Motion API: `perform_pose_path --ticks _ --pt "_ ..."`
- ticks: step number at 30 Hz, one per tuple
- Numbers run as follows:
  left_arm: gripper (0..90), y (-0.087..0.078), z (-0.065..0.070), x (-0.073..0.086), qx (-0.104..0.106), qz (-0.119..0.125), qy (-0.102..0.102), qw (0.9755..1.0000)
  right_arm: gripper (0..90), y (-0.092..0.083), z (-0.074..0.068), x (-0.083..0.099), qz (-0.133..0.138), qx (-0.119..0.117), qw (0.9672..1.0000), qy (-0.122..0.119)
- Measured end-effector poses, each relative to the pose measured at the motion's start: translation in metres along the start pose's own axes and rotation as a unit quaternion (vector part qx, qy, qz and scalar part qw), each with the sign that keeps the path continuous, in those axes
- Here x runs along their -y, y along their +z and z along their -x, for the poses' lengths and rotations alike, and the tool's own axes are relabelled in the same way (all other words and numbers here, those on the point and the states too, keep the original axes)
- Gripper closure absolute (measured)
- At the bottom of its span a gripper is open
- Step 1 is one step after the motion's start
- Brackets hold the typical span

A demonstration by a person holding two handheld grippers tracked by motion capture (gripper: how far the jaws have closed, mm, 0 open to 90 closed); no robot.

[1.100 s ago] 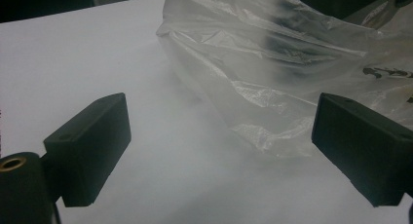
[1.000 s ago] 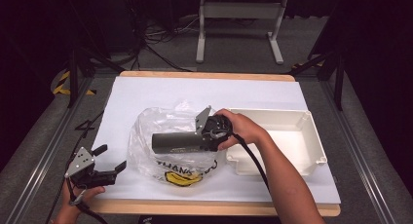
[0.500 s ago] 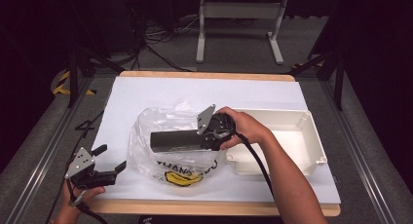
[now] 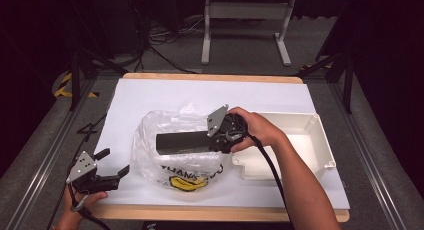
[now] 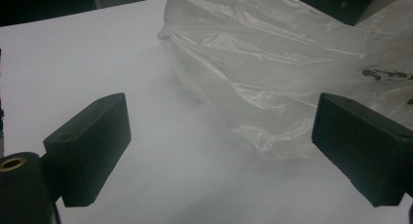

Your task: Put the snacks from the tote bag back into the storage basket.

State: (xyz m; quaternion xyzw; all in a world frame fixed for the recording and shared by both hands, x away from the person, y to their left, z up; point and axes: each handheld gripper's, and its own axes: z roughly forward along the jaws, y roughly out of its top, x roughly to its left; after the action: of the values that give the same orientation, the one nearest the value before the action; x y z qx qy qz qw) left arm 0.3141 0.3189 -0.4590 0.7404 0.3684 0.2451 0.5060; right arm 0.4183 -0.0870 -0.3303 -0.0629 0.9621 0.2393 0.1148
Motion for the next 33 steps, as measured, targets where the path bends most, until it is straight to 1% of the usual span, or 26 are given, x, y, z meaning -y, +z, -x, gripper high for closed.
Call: perform_pose_path --ticks 4,10,13,15,24,33 --pt "8.2 0.000 0.000 0.000 0.000 0.001 0.000 1.0000 42.7 -0.006 -0.001 0.001 0.005 0.000 1.0000 -0.002" --pt "8.2 0.000 0.000 0.000 0.001 0.001 0.002 1.0000 42.7 -0.011 -0.001 0.002 0.004 0.002 1.0000 -0.002" --pt "8.2 0.000 0.000 0.000 0.002 -0.003 0.003 1.0000 42.7 -0.014 -0.001 0.004 0.003 -0.003 1.0000 -0.001" --pt "8.2 0.000 0.000 0.000 0.001 0.000 0.002 1.0000 42.7 -0.015 -0.001 0.005 0.004 -0.003 1.0000 -0.001" --pt "8.2 0.000 0.000 0.000 0.003 0.000 0.001 1.0000 42.8 -0.021 -0.002 0.009 0.008 -0.008 0.9999 -0.005" --pt "8.2 0.001 0.000 0.000 0.003 -0.001 0.000 1.0000 42.8 -0.033 -0.005 0.016 0.016 0.000 0.9999 0.003"
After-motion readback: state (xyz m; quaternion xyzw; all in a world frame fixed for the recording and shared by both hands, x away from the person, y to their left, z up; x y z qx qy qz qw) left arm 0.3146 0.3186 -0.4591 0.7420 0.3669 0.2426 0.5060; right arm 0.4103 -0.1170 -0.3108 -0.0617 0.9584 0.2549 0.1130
